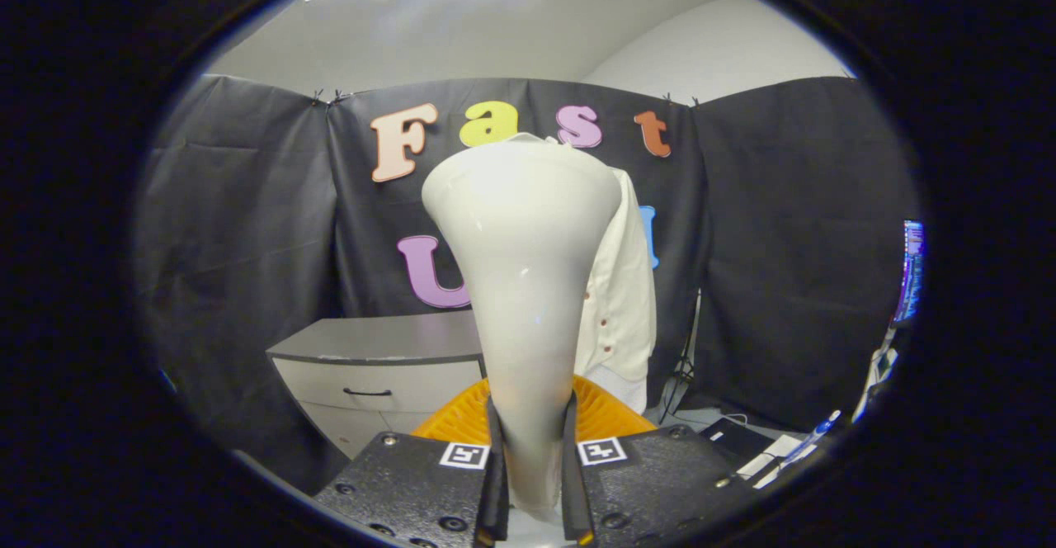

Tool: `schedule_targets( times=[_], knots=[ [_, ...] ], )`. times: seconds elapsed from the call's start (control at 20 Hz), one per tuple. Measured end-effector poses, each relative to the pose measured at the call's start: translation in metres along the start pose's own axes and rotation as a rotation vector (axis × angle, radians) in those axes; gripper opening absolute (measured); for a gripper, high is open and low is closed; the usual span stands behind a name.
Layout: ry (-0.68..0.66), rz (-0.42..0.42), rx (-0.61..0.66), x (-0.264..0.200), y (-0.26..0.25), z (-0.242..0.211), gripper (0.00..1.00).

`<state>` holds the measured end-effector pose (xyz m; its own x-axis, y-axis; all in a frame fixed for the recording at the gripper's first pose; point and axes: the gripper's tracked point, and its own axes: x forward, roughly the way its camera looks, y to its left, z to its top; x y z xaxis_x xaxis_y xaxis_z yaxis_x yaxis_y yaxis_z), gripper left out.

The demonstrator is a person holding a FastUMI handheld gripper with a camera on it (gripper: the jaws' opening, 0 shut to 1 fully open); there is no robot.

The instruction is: Iron the clothes twice with a garment steamer, once on the left side and once on the right side.

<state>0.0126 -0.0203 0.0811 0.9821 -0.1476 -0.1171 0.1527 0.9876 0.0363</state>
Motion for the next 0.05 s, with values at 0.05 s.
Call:
schedule_targets(
  times=[0.05],
  knots=[
    [0.015,0.003,0.004,0.0000,-0.0006,-0.0055,0.25]
  ],
)
